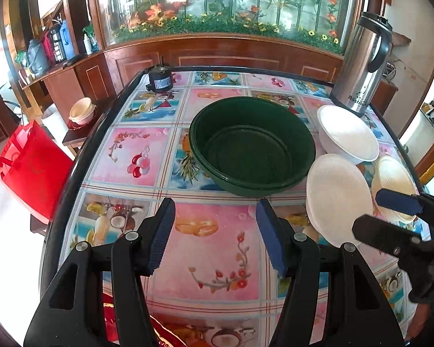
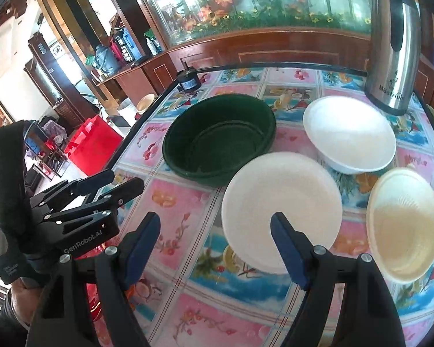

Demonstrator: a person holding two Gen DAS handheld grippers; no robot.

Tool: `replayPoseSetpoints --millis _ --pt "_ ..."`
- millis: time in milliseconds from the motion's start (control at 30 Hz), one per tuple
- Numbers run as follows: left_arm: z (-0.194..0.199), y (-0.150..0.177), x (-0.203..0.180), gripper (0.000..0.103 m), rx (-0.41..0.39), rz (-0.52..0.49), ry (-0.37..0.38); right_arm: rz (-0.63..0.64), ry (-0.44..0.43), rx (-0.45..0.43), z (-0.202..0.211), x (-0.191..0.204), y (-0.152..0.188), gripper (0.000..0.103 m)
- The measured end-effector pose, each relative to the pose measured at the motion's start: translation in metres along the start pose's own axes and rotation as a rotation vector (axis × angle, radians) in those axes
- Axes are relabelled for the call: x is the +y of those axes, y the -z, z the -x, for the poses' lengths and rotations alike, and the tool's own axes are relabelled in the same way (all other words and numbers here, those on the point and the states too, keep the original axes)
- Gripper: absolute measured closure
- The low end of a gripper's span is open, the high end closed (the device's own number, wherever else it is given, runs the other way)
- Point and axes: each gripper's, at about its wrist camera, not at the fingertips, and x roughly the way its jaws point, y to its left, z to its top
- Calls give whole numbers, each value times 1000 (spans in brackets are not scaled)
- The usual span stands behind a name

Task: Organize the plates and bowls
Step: 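Move both grippers toward the dark green basin, then close both grippers on the rim of the dark green basin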

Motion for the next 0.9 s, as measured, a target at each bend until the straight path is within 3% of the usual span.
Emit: replayPoseSetpoints --millis 333,700,900 --pt "-14 -31 22 45 6 73 1 -25 8 -4 -9 -18 -37 24" --pt "-64 -61 39 45 62 133 -26 -43 7 38 -46 -38 -75 25" --pt "-84 -63 35 45 88 129 -24 -45 10 62 -66 -45 -80 32"
